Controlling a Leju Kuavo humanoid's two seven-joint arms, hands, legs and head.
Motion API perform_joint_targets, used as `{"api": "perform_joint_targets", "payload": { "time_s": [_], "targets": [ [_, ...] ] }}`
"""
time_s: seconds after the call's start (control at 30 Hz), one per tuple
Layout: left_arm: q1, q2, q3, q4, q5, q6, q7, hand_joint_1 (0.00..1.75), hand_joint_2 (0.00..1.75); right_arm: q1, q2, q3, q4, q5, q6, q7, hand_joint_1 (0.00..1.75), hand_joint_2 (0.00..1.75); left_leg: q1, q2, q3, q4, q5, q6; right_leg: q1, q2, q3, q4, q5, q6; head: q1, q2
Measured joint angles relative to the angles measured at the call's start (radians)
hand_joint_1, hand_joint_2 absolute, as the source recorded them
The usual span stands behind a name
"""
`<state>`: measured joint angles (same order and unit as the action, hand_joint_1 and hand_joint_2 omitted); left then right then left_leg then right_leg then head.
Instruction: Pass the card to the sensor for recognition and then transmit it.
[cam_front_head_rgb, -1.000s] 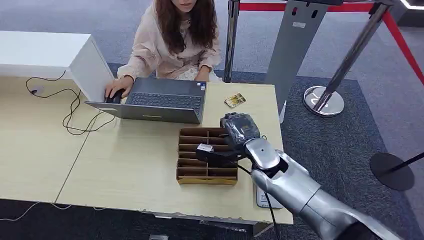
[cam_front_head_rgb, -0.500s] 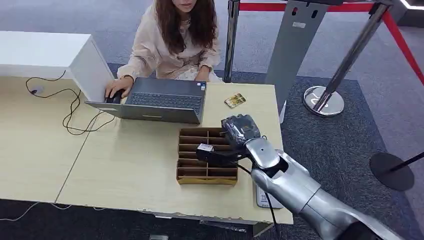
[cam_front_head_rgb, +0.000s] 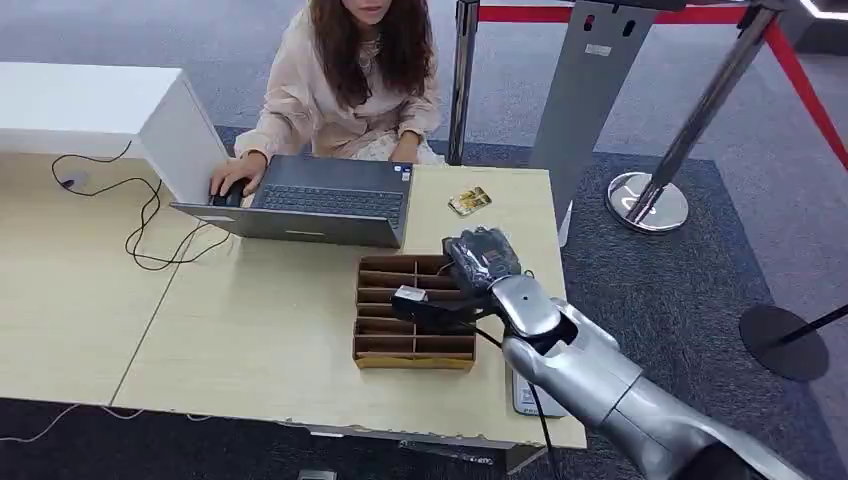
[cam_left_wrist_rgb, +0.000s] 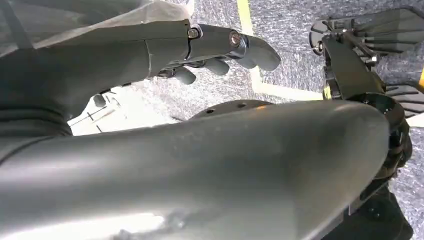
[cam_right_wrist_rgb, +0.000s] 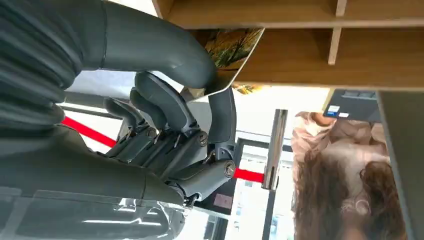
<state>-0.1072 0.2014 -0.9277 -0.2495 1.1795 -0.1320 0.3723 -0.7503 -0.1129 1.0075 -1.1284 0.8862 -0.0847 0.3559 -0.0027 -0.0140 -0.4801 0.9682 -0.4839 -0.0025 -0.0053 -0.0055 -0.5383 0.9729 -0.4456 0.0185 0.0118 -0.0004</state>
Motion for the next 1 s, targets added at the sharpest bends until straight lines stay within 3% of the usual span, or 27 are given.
{"api": "perform_joint_targets", "payload": {
  "time_s": [0.3, 0.77, 1.0],
  "targets": [
    [0.0, 0.0, -0.001, 0.0, -0.018, -0.003, -0.014, 0.0, 0.0, -0.022, -0.001, -0.013, -0.041, 0.032, -0.033, 0.002, 1.62, 1.75, 0.0, 0.0, 0.0, 0.0, 0.0, 0.0, 0.0, 0.0, 0.0, 0.0, 0.0, 0.0, 0.0, 0.0],
    [0.0, -0.002, -0.002, 0.0, -0.034, -0.013, -0.038, 0.0, 0.0, -0.1, -0.014, -0.053, -0.151, 0.081, -0.018, 0.027, 1.47, 1.75, 0.0, 0.0, 0.0, 0.0, 0.0, 0.0, 0.0, 0.0, 0.0, 0.0, 0.0, 0.0, 0.0, 0.0],
    [-0.002, -0.006, -0.002, 0.0, -0.05, -0.015, -0.044, 0.0, 0.0, -0.128, -0.022, -0.082, -0.2, 0.085, -0.035, 0.037, 1.5, 1.75, 0.0, 0.0, 0.0, 0.0, 0.0, 0.0, 0.0, 0.0, 0.0, 0.0, 0.0, 0.0, 0.0, 0.0]
  ]
}}
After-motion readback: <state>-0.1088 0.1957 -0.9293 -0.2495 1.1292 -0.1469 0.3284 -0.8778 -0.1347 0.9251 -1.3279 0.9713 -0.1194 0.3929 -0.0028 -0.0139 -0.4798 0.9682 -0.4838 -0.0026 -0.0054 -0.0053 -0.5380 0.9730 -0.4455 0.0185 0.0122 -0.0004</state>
